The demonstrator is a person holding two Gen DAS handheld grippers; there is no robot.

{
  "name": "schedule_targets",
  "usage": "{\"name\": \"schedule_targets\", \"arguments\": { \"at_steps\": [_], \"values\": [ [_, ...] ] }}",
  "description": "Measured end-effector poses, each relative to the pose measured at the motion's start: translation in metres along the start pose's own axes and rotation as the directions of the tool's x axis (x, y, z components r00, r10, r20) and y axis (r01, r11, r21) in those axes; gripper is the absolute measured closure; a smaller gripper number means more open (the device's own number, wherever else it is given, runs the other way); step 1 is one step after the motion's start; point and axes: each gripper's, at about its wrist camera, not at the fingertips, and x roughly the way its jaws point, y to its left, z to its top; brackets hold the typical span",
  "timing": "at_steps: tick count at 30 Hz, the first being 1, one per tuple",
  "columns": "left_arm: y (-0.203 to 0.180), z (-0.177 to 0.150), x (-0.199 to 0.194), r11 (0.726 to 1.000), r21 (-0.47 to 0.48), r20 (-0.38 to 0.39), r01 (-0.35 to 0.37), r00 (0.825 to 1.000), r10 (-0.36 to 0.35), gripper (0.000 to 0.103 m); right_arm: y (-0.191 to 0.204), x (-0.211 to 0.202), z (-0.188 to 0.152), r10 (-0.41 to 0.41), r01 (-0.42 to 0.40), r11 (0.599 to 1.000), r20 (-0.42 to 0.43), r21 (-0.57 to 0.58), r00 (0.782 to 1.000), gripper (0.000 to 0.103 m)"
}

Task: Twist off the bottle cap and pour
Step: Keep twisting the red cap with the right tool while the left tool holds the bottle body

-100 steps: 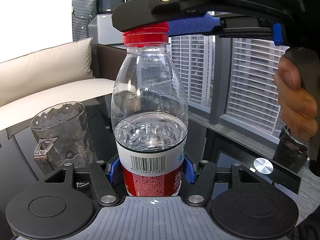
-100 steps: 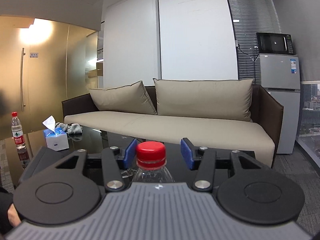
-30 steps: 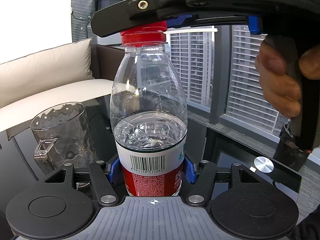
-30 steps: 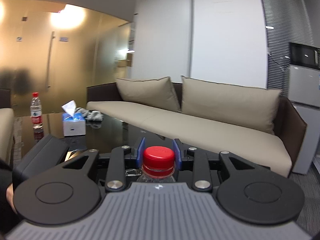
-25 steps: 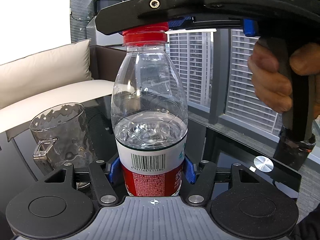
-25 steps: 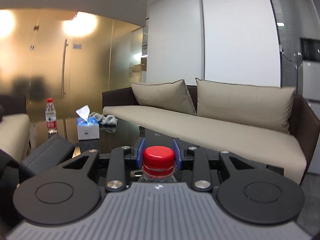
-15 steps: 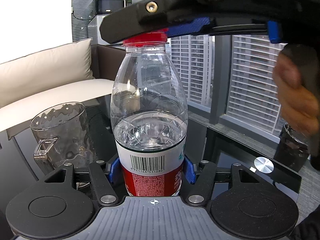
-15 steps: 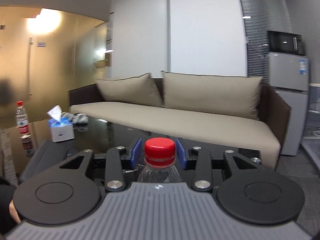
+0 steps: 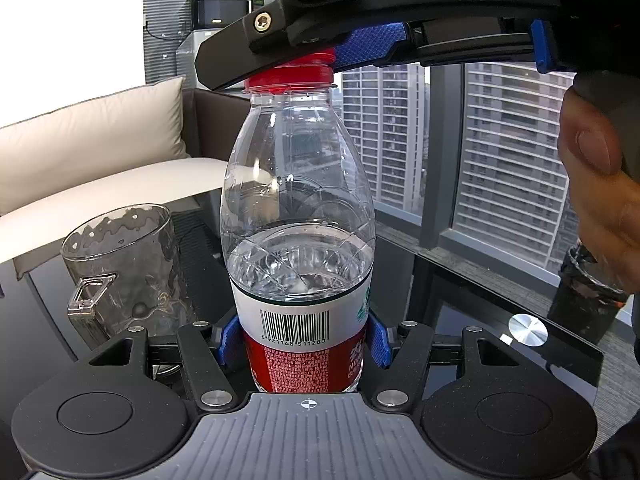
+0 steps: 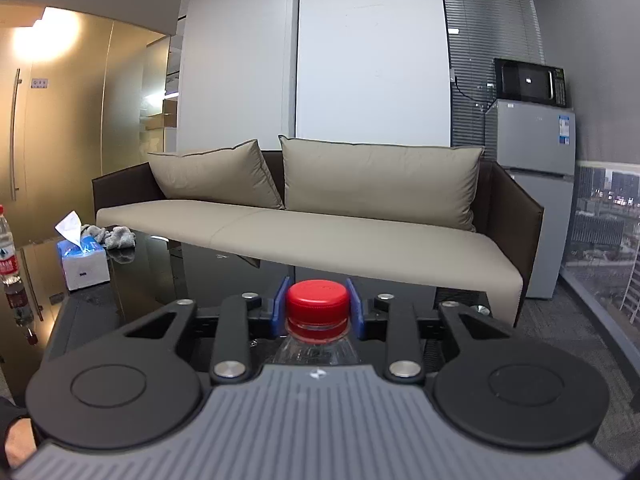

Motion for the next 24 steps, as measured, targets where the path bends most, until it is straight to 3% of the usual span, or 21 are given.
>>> {"name": "schedule_targets", "arguments": {
  "at_steps": [4,12,21,24],
  "values": [
    [0.0,0.001,0.002,1.0,0.002,-0.001,0.002,1.0,-0.002,0.046,0.003,0.002,0.0,0.015,-0.015,1.0,0.003,-0.025,1.0,0.071],
    [0.002,0.0,0.003,1.0,0.004,0.002,0.009,1.0,-0.009,0.046,-0.014,-0.001,-0.003,0.126,-0.124,0.991,0.028,-0.057,0.992,0.071],
    [0.003,-0.001,0.0,1.0,0.009,0.004,0.02,1.0,-0.02,0.046,-0.049,0.001,-0.007,0.321,-0.317,0.946,0.063,-0.06,0.945,0.071],
    [0.003,0.0,0.001,1.0,0.005,0.002,0.017,1.0,-0.017,0.046,-0.051,-0.005,-0.008,0.311,-0.309,0.95,0.062,-0.041,0.948,0.067]
  ]
}}
